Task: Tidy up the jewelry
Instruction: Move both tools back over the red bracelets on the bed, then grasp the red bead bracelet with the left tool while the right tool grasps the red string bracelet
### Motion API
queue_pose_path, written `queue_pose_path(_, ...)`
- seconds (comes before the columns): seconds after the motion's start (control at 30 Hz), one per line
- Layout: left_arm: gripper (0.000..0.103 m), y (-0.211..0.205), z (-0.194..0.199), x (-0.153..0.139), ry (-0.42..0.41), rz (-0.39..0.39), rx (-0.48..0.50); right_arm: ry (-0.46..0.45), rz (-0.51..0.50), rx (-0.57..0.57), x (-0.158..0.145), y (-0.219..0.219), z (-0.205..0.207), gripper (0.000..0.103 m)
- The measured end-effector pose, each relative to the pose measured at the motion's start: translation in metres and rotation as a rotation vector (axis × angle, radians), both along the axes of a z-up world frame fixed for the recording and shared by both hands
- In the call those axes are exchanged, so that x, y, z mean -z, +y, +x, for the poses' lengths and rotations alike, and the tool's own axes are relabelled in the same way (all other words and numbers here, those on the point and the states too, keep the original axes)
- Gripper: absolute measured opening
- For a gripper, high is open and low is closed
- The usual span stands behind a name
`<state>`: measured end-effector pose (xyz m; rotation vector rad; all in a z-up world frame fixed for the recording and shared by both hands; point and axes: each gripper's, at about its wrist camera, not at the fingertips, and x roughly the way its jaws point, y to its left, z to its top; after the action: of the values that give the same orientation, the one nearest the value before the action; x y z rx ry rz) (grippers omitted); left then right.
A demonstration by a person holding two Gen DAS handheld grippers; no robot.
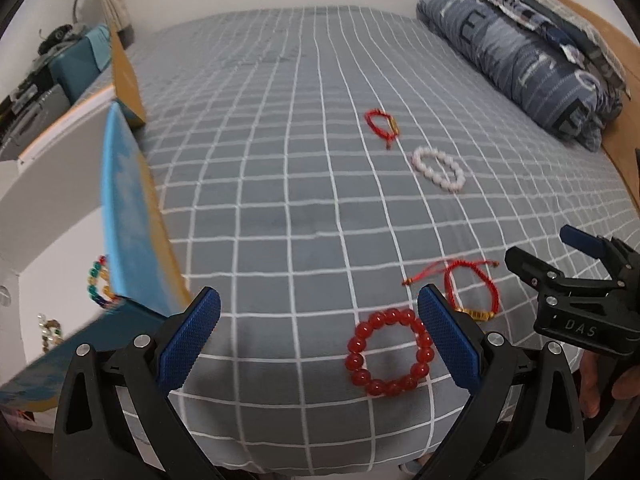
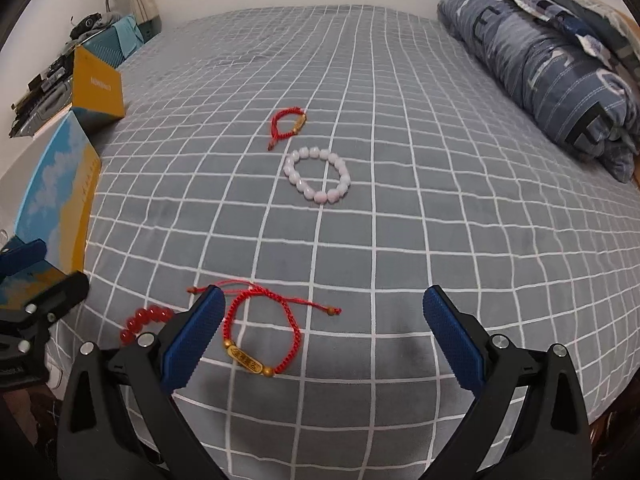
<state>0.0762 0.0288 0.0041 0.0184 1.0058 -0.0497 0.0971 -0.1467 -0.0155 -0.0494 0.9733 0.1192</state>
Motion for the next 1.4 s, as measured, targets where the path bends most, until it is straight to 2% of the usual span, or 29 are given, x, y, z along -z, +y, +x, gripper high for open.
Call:
queue_pose_path(0.17, 0.097, -0.013, 0.005, 0.024, 0.035, 0.036, 0.027, 0.023, -0.017, -0.039, 0.012, 0.003, 0.0, 0.087)
queue_pose_path(0.33, 0.097, -0.015, 0.011, 0.043, 0.073, 0.044, 0.024, 0.055, -0.021, -0.062, 0.023, 0.006, -0.001, 0.087)
queue_pose_path(0.6, 0.096, -0.012, 0.012, 0.058, 0.11, 0.003, 0.032, 0.117, -0.013, -0.057, 0.042, 0.007, 0.006, 0.074)
queue_pose_path(0.77, 0.085, -0.011, 0.012, 0.065, 0.147, -0.029, 0.043, 0.128, -0.023, -0.056, 0.046, 0.012, 0.011, 0.065)
queue_pose_path(0.9, 0.08, -0.013, 0.011, 0.068, 0.149, -0.006, 0.054, 0.147, -0.032, -0.063, 0.051, 0.016, 0.013, 0.057)
queue_pose_path(1.1, 0.056, -0.014, 0.01, 0.07, 0.163, 0.006, 0.071, 0.185, -0.029, -0.071, 0.057, 0.021, 0.016, 0.042)
queue_pose_path(1.17, 0.042, -0.015, 0.01, 0.07, 0.171, 0.01, 0.076, 0.197, -0.022, -0.072, 0.057, 0.022, 0.017, 0.033)
queue_pose_path(1.2, 0.039, -0.016, 0.01, 0.07, 0.173, 0.011, 0.081, 0.202, -0.021, -0.074, 0.057, 0.023, 0.017, 0.031)
queue_pose_path(1.3, 0.015, -0.016, 0.008, 0.068, 0.175, 0.01, 0.089, 0.211, -0.031, -0.079, 0.059, 0.027, 0.018, 0.02)
queue_pose_path(1.37, 0.013, -0.015, 0.007, 0.066, 0.166, 0.02, 0.087, 0.214, -0.048, -0.079, 0.059, 0.029, 0.018, 0.01)
queue_pose_path(1.4, 0.013, -0.016, 0.006, 0.066, 0.163, 0.021, 0.088, 0.214, -0.05, -0.078, 0.059, 0.029, 0.018, 0.008)
